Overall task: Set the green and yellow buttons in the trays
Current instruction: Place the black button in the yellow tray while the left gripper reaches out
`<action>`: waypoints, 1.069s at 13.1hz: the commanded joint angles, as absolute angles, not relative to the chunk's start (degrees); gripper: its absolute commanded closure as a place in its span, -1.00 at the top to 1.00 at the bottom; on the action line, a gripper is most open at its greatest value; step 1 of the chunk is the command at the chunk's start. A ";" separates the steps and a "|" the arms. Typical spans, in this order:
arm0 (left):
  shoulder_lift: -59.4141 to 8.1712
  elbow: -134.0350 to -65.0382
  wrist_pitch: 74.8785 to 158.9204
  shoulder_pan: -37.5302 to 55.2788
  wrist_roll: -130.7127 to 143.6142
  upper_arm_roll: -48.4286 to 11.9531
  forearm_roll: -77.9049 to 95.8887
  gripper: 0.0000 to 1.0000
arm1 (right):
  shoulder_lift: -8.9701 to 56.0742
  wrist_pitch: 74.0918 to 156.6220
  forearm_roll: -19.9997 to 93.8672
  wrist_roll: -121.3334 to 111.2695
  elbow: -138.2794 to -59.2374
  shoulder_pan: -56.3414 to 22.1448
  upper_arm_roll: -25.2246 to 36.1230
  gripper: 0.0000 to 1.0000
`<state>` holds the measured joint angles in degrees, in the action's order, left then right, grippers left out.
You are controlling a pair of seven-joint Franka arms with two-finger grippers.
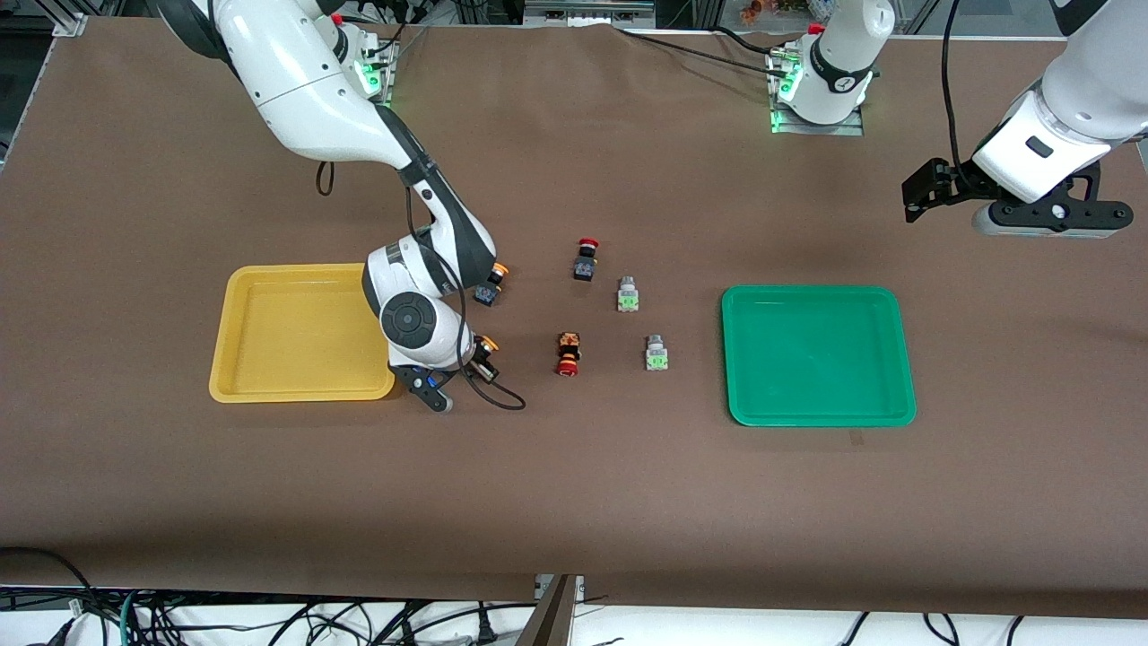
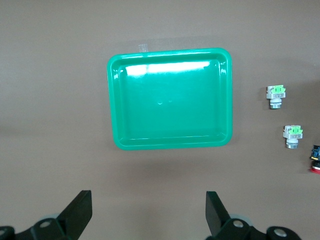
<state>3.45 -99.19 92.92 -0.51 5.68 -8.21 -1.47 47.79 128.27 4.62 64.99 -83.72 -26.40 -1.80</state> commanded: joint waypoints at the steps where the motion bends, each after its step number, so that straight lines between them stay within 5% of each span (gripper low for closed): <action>1: 2.99 -98.00 91.93 -0.97 4.48 -8.35 -0.44 1.00 | 45.37 124.13 4.40 63.47 -82.18 -24.71 -1.15 -1.00; 5: -0.07 -97.91 92.02 -0.09 4.39 -8.44 -0.44 1.00 | 36.93 102.17 4.31 41.62 -83.05 -18.47 0.17 -1.00; 7: -4.73 -97.47 92.28 0.61 4.74 -10.36 -0.09 1.00 | 32.81 99.14 3.78 33.17 -88.64 -17.93 3.15 -1.00; 11: -23.23 -80.56 92.55 4.91 5.45 -11.87 -0.71 1.00 | 23.04 115.78 3.60 15.42 -111.39 -17.93 9.92 -1.00; 13: -33.44 -72.02 96.21 7.28 7.72 -11.95 -0.53 1.00 | 23.81 122.41 3.60 7.51 -115.83 -17.84 11.51 -1.00; 14: -36.71 -70.68 99.98 9.30 9.82 -11.87 -0.70 1.00 | 24.86 122.69 3.60 4.16 -115.84 -17.84 12.38 -0.74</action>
